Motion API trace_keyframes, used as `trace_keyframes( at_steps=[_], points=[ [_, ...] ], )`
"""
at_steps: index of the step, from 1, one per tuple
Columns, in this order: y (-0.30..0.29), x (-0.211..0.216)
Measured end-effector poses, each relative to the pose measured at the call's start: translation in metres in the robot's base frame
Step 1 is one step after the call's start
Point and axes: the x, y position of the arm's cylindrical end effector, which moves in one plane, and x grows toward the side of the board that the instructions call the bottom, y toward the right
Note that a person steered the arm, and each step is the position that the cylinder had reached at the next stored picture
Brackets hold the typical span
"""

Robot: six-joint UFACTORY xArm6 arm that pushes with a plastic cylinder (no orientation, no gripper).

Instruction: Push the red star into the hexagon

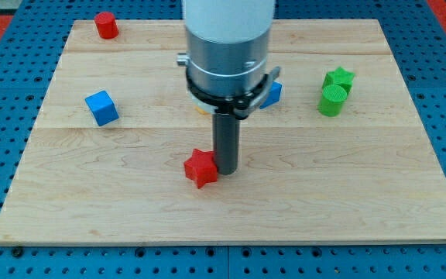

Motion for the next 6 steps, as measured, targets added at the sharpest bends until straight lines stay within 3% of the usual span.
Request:
trace_keyframes(
  at_steps=[1, 2, 4, 5, 6],
  points=[
    [0.002, 0.042],
    [-0.039, 0.033],
    [-0.054, -0.101],
    [-0.054, -0.138],
    [-0.052, -0.128]
  ],
)
